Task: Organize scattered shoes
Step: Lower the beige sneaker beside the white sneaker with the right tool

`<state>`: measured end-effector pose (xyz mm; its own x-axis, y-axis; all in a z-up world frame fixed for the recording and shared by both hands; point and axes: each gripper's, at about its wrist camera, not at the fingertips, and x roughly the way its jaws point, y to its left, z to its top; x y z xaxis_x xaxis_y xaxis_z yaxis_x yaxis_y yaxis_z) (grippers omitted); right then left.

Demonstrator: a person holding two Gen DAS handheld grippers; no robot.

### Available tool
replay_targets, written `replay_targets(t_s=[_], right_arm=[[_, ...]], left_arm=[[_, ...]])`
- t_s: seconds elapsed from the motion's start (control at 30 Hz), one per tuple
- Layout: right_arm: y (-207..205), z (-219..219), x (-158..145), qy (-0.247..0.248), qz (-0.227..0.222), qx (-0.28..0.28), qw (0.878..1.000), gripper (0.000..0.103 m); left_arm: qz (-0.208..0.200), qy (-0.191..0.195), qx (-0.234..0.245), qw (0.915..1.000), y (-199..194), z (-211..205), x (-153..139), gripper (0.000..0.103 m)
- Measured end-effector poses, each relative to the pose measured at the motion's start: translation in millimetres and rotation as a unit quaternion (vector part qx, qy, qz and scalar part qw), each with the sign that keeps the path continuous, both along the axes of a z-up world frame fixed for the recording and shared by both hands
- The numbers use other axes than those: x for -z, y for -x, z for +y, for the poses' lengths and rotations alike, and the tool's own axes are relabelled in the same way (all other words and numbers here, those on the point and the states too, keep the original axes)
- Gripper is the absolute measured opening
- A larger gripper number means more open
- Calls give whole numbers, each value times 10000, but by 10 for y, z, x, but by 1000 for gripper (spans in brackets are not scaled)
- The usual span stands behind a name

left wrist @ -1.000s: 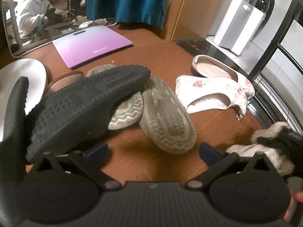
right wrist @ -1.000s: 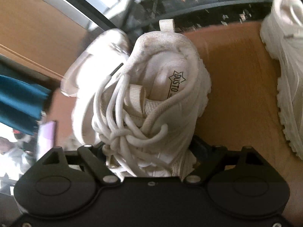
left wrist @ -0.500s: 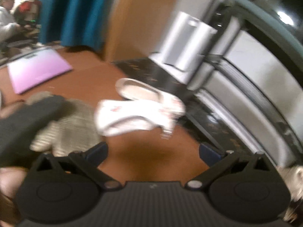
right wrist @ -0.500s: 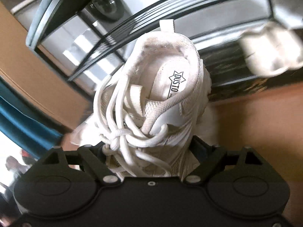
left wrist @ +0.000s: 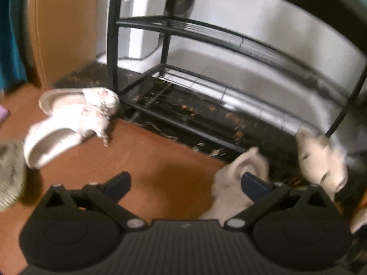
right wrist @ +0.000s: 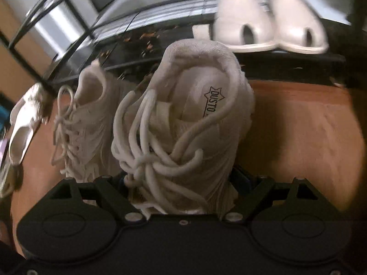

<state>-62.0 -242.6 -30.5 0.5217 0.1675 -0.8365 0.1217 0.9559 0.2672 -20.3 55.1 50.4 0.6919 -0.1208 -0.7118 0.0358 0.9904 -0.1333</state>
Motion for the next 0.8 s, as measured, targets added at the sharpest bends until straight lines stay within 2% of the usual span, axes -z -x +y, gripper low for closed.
replay_targets(t_s=[0.03,0.13,0.23,0.37,0.53,0.73,0.8], right_arm=[[-58,58,26,46,-9,-179,9998,87],[-161,182,59,80,-55,-419,9991,87],[-295,286,86,125,-130,-490,9986,90],[-309,251,101,108,-115,-696,9975,90],[-320,353,162,69,-96,-696,9975,91],[-189,262,-103,-203,-650,-294,9972,95],[-82,207,-174,-82,-773,-103,9969,95]], left_arm=[[67,-16,-60,10000,-14,7,44,102],[179,258,-363,9988,-87,98,130,102],[184,190,-458,9986,-114,116,163,102],[165,85,-343,9992,-138,62,194,102],[93,74,-278,9995,-132,39,186,102],[116,52,-331,9994,-138,52,196,102],[142,28,-313,9994,-135,43,201,102]])
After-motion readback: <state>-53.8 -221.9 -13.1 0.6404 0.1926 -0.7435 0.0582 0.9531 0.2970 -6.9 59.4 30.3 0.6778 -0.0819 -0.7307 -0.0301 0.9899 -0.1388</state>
